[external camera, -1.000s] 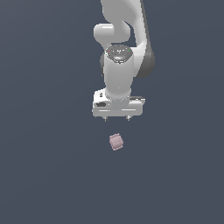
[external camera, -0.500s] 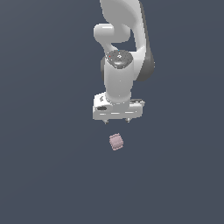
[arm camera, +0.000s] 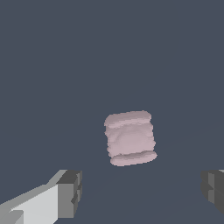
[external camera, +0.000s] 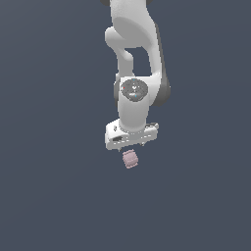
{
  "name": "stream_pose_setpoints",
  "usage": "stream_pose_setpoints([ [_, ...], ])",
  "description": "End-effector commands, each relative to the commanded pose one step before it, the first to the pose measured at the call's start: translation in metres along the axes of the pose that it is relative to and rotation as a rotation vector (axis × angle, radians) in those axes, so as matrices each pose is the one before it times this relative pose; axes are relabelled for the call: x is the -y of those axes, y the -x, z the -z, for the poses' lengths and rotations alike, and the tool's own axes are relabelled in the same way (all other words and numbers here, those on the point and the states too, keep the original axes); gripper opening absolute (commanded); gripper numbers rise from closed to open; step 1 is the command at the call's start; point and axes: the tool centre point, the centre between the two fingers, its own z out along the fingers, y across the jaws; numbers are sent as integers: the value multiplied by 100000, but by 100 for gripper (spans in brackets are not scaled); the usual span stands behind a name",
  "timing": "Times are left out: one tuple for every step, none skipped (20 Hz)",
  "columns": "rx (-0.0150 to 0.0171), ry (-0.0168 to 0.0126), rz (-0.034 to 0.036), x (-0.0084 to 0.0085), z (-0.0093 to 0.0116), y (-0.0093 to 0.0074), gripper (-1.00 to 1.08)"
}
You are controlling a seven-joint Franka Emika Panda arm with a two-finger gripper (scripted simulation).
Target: Pick up the object and move it to a goal position.
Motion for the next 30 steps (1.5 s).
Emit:
stream_pose_setpoints([
  [241,72,4994,-129,-1329,-505,100],
  [84,0,1614,-46,-445,-152,100],
  [73,-7,1458,-42,-405,-134,100],
  [63,-11,1303,-38,-364,-117,100],
  [53,-14,1148,-34,-322,-101,100],
  [45,-15,992,-31,-280,-85,100],
  [37,-15,842,-24,-238,-72,100],
  [29,-14,683,-23,-195,-57,100],
  [22,-12,534,-16,-152,-44,100],
  [16,-9,384,-10,-109,-32,100],
  [9,-6,229,-7,-65,-19,100],
  [3,-2,69,-7,-22,-4,100],
  [82,-28,-495,22,75,71,100],
  [0,0,0,-2,-38,1,100],
  [0,0,0,-7,-114,3,100],
  [0,0,0,-11,-190,5,100],
  [-10,4,68,28,-257,-7,100],
  [0,0,0,-19,-339,12,100],
  [-10,3,68,20,-405,1,100],
  [-10,3,68,17,-477,5,100],
  [0,0,0,-29,-555,25,100],
  [-15,4,96,29,-594,7,100],
  [-10,3,68,14,-538,10,100],
  [0,0,0,-26,-466,18,100],
  [-15,4,96,37,-376,-12,100],
  [0,0,0,-21,-307,0,100],
  [0,0,0,-19,-228,-11,100],
  [-12,7,68,24,-140,-38,100],
  [0,0,0,-17,-69,-34,100],
  [0,0,0,-13,1,-38,100],
])
